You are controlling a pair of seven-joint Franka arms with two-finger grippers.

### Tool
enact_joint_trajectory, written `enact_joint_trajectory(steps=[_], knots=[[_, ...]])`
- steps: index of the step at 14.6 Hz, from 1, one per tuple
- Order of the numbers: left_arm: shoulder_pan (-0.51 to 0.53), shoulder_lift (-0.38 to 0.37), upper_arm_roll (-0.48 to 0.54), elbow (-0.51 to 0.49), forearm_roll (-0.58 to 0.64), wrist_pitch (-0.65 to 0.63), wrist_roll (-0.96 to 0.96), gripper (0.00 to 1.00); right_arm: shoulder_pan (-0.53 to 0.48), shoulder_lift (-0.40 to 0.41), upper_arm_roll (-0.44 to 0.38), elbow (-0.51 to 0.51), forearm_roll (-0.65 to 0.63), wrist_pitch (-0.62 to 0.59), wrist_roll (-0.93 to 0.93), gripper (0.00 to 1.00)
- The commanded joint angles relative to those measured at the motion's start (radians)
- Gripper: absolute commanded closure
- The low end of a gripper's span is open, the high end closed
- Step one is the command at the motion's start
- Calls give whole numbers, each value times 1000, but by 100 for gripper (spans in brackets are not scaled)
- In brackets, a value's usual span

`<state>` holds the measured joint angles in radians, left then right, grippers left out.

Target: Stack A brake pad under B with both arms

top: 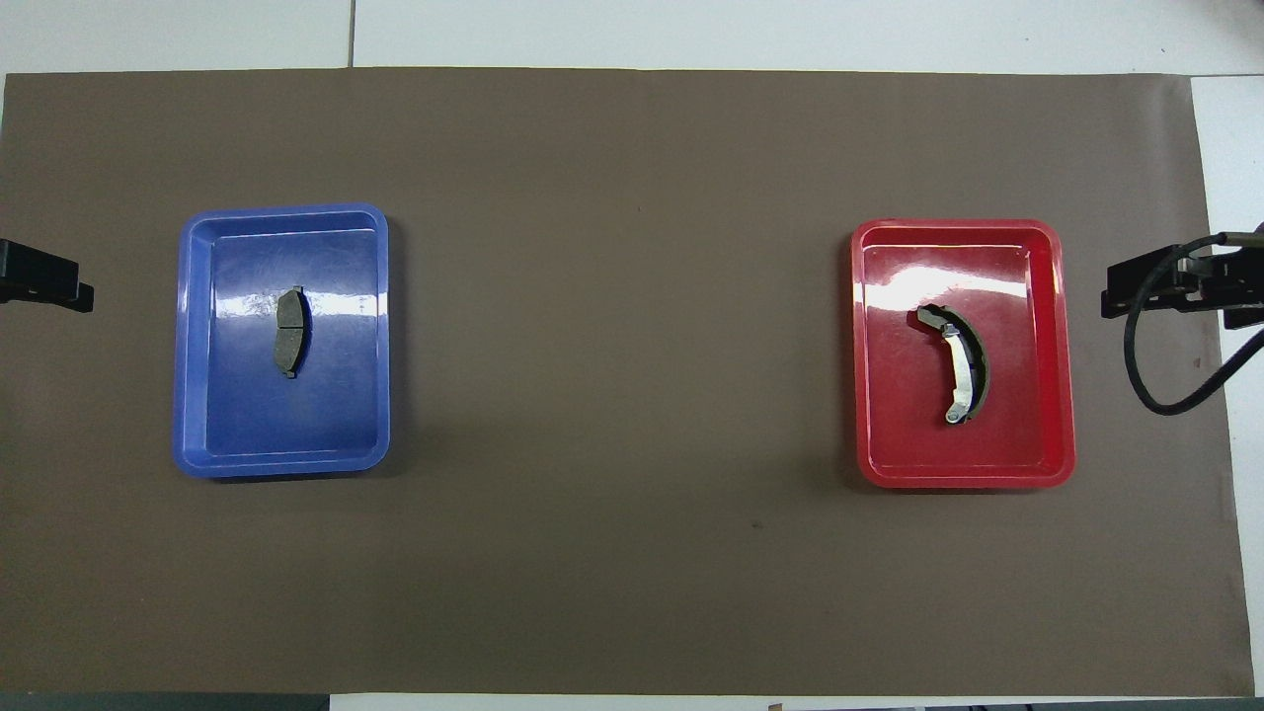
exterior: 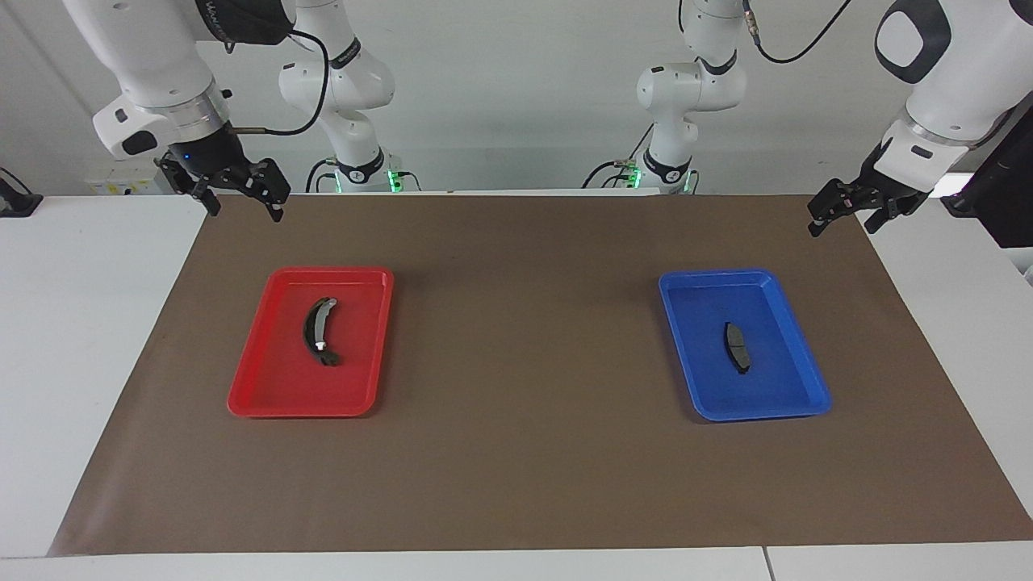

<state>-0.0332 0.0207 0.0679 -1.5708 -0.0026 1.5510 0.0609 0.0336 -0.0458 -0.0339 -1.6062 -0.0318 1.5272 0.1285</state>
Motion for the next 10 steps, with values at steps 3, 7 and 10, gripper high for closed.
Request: enact_joint_trajectory(steps=[3,7,10], knots=[[9,-27,-5,-29,-13,8,7,1,-7,-8,9,-6,1,-10,2,0],[9,-27,-5,-29,-13,7,7,1,-7,-8,9,-6,1,-10,2,0],[9,-28,-5,-29,-13,6,7,1,-7,-8,9,-6,1,-10,2,0]])
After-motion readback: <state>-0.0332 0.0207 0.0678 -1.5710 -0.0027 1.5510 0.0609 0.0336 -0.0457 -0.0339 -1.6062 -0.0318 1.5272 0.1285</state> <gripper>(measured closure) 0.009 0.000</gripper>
